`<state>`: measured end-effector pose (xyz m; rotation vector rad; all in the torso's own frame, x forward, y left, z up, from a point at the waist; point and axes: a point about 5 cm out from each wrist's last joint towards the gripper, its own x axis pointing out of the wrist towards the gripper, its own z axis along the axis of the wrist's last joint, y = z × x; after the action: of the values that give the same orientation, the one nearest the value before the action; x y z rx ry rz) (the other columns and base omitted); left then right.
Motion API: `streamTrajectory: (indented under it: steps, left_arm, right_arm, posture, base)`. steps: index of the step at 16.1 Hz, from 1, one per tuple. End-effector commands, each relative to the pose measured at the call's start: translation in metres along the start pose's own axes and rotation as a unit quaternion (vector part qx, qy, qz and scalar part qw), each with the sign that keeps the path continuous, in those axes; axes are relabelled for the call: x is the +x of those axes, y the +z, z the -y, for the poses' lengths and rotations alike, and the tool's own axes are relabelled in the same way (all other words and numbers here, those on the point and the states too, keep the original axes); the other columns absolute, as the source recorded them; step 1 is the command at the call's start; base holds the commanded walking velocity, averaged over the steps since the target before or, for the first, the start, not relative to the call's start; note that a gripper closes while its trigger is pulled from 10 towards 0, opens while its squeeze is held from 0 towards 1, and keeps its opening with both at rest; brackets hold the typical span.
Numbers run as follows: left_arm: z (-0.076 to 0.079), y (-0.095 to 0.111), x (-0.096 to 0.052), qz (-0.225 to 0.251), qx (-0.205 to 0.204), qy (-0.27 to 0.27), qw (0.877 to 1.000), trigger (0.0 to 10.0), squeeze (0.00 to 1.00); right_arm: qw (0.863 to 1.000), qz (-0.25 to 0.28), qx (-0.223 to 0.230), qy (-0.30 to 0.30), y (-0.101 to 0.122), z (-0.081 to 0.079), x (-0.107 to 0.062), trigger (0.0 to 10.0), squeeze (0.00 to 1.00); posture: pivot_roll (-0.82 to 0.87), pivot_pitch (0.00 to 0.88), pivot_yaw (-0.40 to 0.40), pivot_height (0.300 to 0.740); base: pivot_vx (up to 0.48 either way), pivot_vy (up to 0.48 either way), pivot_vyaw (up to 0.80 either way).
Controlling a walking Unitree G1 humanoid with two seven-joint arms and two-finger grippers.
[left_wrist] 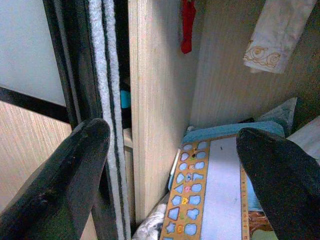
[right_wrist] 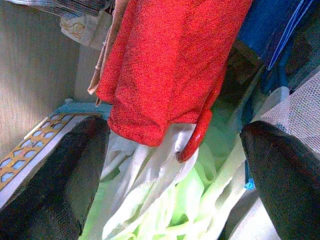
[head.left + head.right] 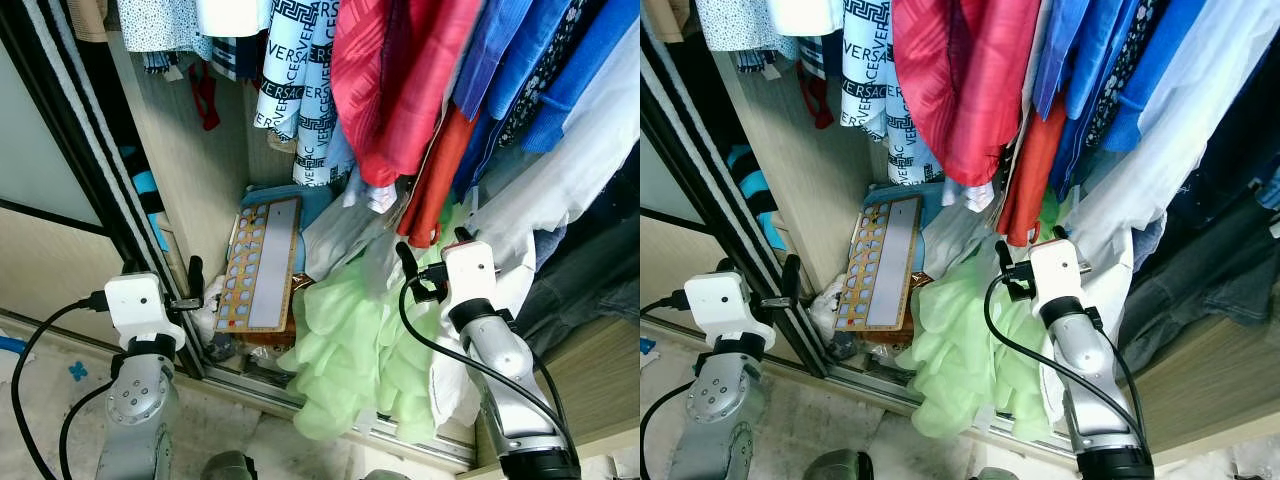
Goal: Clean up the room
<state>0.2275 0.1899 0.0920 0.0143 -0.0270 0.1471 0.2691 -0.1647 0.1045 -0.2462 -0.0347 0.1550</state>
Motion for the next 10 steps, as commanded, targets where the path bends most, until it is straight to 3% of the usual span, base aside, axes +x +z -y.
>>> streamTrajectory:
  steps: [1,5,10]
  left_arm:
    - [0.0,0.001,0.001,0.002,0.0,-0.006,1.0,10.0,0.0]
    - [-0.003,-0.001,-0.001,-0.002,-0.003,-0.004,1.0,10.0,0.0]
    - [-0.01,0.0,-0.011,-0.004,0.007,-0.001,1.0,10.0,0.0]
  right_arm:
    - [1.0,0.002,0.0,-0.011,0.003,0.004,0.001,10.0,0.0]
    - [1.0,0.004,0.001,-0.016,0.004,0.003,0.002,10.0,0.0]
    - [1.0,-0.004,-0.004,-0.015,0.005,0.009,-0.015,10.0,0.0]
  posture:
    - [-0.06,0.0,-0.036,0.74]
    - [-0.06,0.0,-0.037,0.74]
    - [-0.05,0.0,-0.034,0.74]
  base:
    - [0.0,0.0,0.0]
    - [0.0,0.0,0.0]
    - [0.0,0.0,0.0]
